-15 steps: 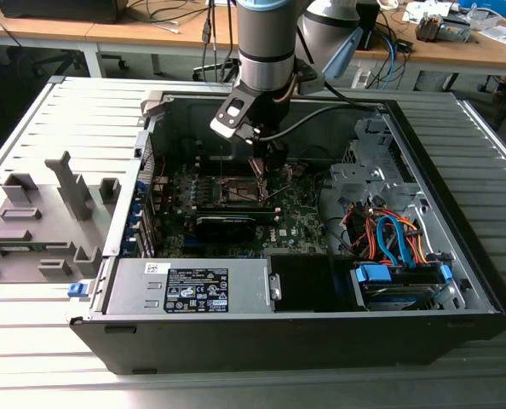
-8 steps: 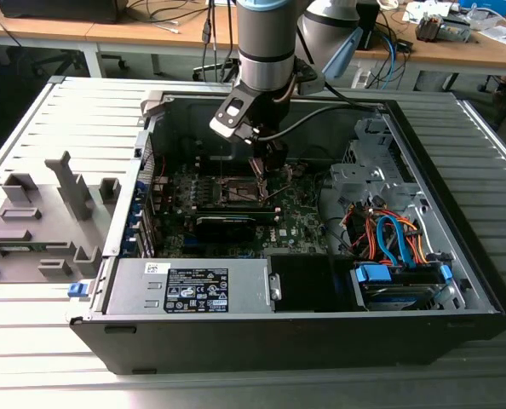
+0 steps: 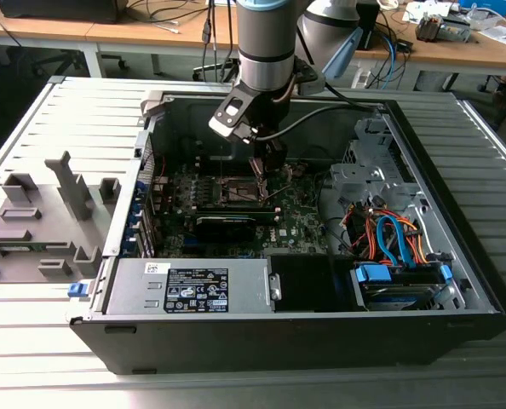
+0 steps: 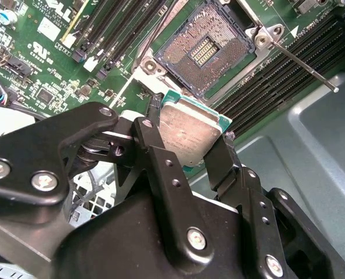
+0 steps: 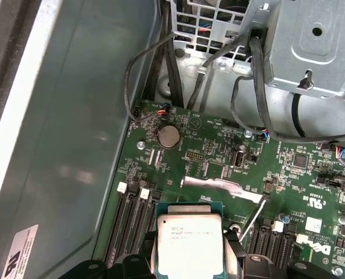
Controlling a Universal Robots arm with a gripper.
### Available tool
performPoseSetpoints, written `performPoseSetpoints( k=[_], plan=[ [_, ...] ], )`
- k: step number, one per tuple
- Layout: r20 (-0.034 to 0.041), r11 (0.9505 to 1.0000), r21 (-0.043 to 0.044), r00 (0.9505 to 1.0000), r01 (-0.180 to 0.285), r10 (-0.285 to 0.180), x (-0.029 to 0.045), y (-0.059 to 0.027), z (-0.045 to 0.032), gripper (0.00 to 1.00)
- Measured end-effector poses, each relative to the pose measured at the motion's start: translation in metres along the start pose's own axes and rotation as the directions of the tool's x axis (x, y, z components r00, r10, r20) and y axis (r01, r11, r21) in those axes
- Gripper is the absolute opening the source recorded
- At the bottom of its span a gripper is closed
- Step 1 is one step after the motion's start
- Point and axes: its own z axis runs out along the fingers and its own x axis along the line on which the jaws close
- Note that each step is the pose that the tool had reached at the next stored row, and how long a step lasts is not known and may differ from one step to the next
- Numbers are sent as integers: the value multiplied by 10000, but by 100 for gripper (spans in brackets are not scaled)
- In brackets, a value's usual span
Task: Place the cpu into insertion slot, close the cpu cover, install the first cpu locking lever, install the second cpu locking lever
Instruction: 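Place the cpu into insertion slot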
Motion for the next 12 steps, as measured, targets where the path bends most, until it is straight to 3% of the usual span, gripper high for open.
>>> performPoseSetpoints(
  k=[12],
  plan=[
    [22, 9997, -5, 9997, -246, 246, 0, 0, 0, 54]
  ],
)
